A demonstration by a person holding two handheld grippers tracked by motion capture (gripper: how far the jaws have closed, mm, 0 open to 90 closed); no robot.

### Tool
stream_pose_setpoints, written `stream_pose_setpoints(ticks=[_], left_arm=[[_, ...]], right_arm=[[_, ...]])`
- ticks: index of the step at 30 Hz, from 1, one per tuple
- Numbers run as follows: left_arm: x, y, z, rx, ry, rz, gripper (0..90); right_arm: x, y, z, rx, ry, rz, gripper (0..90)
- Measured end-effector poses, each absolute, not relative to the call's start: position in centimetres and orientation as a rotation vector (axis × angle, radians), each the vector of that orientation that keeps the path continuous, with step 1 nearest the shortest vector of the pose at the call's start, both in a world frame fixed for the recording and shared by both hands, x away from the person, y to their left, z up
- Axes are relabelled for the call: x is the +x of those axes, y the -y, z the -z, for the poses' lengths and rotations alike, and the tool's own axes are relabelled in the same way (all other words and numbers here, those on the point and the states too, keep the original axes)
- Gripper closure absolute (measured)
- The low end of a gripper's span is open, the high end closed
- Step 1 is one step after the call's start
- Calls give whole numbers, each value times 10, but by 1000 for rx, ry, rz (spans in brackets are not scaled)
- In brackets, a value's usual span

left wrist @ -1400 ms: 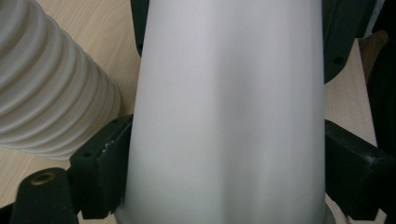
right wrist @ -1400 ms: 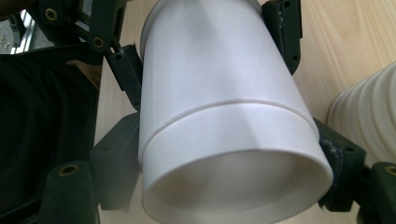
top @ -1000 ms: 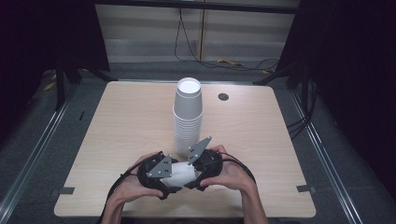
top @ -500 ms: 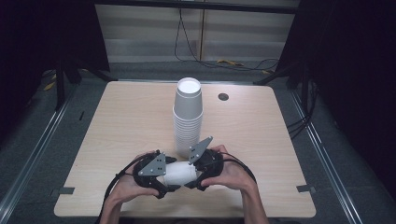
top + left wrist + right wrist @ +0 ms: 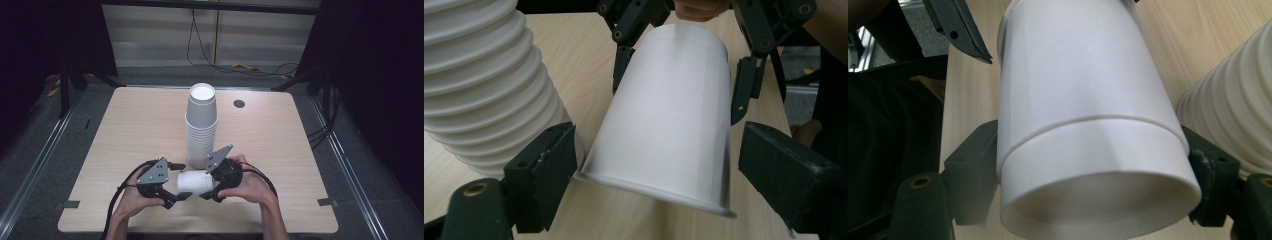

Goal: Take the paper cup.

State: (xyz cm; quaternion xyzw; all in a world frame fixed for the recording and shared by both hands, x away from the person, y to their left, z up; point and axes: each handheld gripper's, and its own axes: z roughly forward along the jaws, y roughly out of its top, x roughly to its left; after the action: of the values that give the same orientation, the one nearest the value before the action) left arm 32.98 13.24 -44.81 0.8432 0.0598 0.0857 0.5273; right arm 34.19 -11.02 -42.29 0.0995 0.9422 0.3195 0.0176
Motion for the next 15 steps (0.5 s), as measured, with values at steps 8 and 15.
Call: stream_pose_setpoints(ticks=[8,15], left_arm=[[332,-138,450,1939,-222,-209,156],[334,-141,448,1881,-244,-198,155]], right_arm=[[344,116,427,371,-2901,-1007,227],[343,123,429,418,-2861,-1037,226]])
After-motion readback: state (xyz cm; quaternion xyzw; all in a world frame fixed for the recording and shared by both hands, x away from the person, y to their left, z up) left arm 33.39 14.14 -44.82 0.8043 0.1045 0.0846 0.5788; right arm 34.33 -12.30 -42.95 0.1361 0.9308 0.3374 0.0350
